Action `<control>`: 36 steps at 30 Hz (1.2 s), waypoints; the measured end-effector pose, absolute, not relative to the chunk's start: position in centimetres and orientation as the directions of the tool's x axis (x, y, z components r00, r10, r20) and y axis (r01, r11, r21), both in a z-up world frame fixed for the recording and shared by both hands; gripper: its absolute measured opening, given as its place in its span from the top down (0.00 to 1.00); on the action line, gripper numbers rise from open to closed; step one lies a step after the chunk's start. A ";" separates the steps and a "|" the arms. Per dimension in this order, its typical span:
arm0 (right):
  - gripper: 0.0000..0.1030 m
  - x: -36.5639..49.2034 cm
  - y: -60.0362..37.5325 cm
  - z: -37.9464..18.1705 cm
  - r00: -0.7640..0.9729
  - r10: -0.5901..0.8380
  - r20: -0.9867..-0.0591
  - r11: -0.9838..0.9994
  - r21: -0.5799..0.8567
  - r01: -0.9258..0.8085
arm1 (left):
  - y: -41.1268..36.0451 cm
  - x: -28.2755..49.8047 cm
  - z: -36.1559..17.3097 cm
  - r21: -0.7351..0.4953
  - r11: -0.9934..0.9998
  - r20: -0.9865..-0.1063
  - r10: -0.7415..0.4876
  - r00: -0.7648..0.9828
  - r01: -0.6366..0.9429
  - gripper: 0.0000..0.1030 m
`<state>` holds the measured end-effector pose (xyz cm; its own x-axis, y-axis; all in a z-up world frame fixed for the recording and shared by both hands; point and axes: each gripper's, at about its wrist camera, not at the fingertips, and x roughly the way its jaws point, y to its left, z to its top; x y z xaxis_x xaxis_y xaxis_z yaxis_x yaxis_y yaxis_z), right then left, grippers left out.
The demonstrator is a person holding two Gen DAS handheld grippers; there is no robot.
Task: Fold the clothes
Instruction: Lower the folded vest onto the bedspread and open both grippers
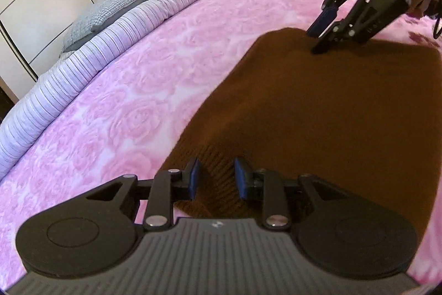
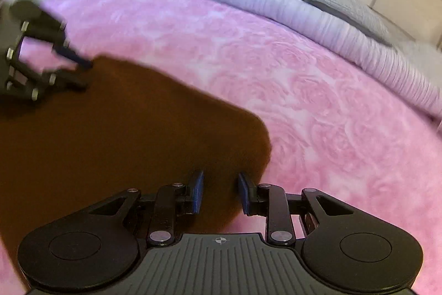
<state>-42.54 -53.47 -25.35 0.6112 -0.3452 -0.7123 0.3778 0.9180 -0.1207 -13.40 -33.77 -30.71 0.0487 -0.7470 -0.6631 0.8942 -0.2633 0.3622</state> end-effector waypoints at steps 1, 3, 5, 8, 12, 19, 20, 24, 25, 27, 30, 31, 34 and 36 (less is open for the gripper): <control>0.73 -42.8 -53.8 -24.5 0.635 -0.346 -0.691 0.915 -0.098 0.393 | -33.8 -13.3 -30.5 0.354 -0.264 -0.663 -0.748 0.041 0.897 0.76; 0.73 -43.0 -54.6 -23.3 0.673 -0.355 -0.649 0.904 -0.054 0.424 | -34.0 -12.6 -30.0 0.316 -0.248 -0.658 -0.753 0.023 0.916 0.76; 0.73 -42.2 -55.7 -23.6 0.664 -0.350 -0.661 0.900 -0.040 0.435 | -34.7 -11.9 -30.2 0.298 -0.230 -0.661 -0.750 0.027 0.926 0.76; 0.73 -39.7 -57.4 -25.6 0.611 -0.332 -0.719 0.903 -0.056 0.425 | -36.4 -11.2 -31.0 0.286 -0.223 -0.683 -0.729 0.035 0.932 0.76; 0.73 -38.3 -59.0 -26.7 0.601 -0.332 -0.727 0.888 -0.026 0.459 | -37.7 -10.8 -31.8 0.286 -0.206 -0.690 -0.722 0.053 0.936 0.76; 0.73 -38.8 -57.4 -25.0 0.570 -0.376 -0.731 0.871 -0.068 0.487 | -35.8 -11.3 -29.4 0.314 -0.140 -0.671 -0.733 0.116 0.939 0.76; 0.73 -39.2 -56.7 -24.7 0.562 -0.372 -0.739 0.868 -0.062 0.493 | -35.1 -11.5 -28.9 0.310 -0.123 -0.666 -0.736 0.123 0.943 0.76; 0.73 -40.9 -52.1 -23.7 0.557 -0.332 -0.761 0.878 -0.033 0.478 | -31.8 -13.9 -27.5 0.271 -0.104 -0.671 -0.733 0.110 0.957 0.75; 0.72 -41.3 -50.8 -23.6 0.563 -0.318 -0.762 0.882 -0.020 0.471 | -30.9 -14.8 -27.4 0.262 -0.107 -0.676 -0.729 0.104 0.959 0.74; 0.72 -42.4 -48.2 -23.4 0.577 -0.303 -0.758 0.884 0.002 0.467 | -29.3 -16.2 -27.7 0.252 -0.109 -0.686 -0.721 0.098 0.961 0.69; 0.72 -43.7 -44.8 -23.8 0.581 -0.287 -0.761 0.888 0.016 0.460 | -27.7 -17.5 -29.0 0.235 -0.093 -0.701 -0.705 0.103 0.967 0.68; 0.71 -43.9 -44.2 -24.1 0.580 -0.283 -0.764 0.887 0.021 0.461 | -27.4 -17.6 -29.5 0.236 -0.079 -0.700 -0.705 0.113 0.969 0.68; 0.70 -44.5 -43.6 -25.2 0.577 -0.287 -0.764 0.869 0.046 0.493 | -27.1 -17.3 -30.3 0.202 -0.030 -0.684 -0.720 0.119 0.979 0.68; 0.70 -44.6 -43.5 -25.2 0.581 -0.290 -0.761 0.863 0.054 0.503 | -27.1 -17.2 -30.1 0.190 -0.012 -0.683 -0.720 0.123 0.982 0.67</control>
<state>-44.62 -43.45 -25.19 0.5807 -0.2904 -0.7606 0.5026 0.8628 0.0544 -17.23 -27.15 -30.13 0.1233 -0.7197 -0.6832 0.9817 -0.0122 0.1900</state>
